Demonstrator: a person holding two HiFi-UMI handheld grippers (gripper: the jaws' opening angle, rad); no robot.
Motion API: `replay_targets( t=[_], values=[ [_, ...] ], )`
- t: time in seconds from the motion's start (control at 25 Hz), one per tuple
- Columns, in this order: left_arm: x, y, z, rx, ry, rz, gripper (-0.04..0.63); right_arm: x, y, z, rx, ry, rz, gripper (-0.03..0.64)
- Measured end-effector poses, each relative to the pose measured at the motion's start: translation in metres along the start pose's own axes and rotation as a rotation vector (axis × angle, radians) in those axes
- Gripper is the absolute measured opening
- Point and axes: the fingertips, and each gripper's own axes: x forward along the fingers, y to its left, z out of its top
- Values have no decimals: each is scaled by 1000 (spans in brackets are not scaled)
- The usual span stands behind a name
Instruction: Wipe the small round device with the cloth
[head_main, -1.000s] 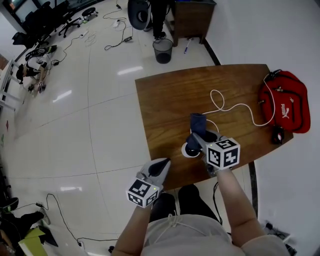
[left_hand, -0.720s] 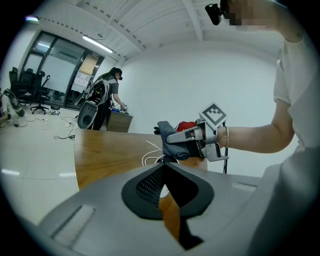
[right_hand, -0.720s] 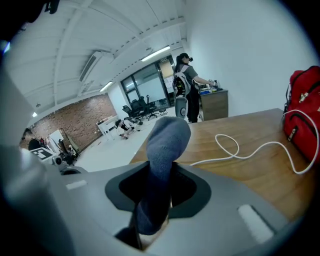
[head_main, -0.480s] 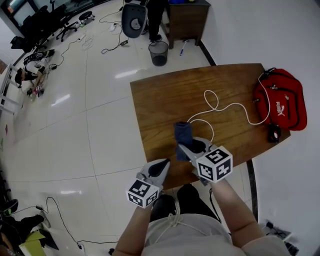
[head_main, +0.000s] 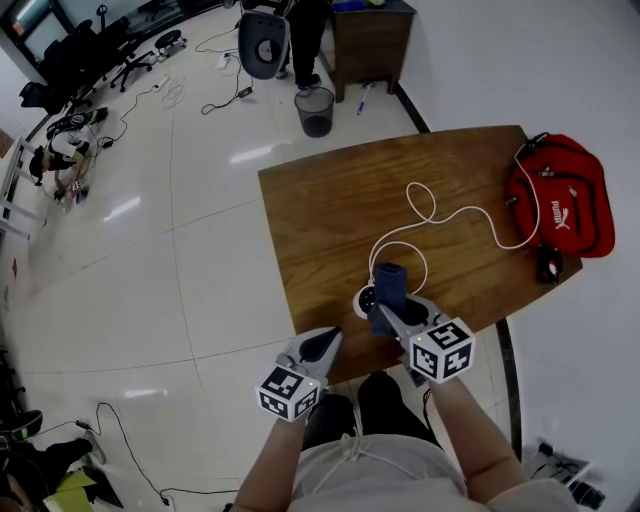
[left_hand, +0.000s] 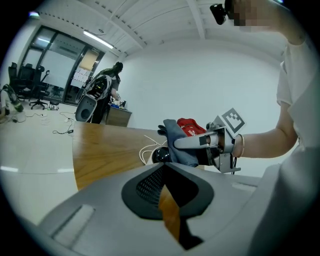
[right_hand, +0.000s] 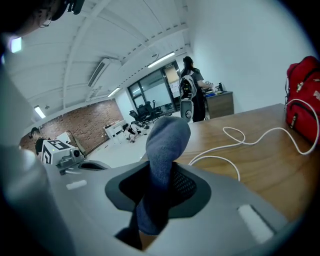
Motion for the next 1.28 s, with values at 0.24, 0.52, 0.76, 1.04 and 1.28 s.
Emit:
replay_targets(
  t=[0.24, 0.52, 0.76, 1.04, 1.28],
  values=[
    [28, -9, -5, 51, 21, -37, 12, -20, -43, -27, 38, 69, -82, 109],
    [72, -8, -12, 130, 45, 8, 418, -25, -70, -25, 69, 75, -64, 109],
    [116, -7, -14, 213, 52, 24, 471, -13, -86, -13, 25, 87, -13, 109],
    [142, 7, -17, 266, 39, 107, 469, -4, -101, -5, -65, 105, 42, 109],
    [148, 15, -23, 297, 84, 148, 387, -4, -113, -11, -59, 118, 62, 109]
  ],
)
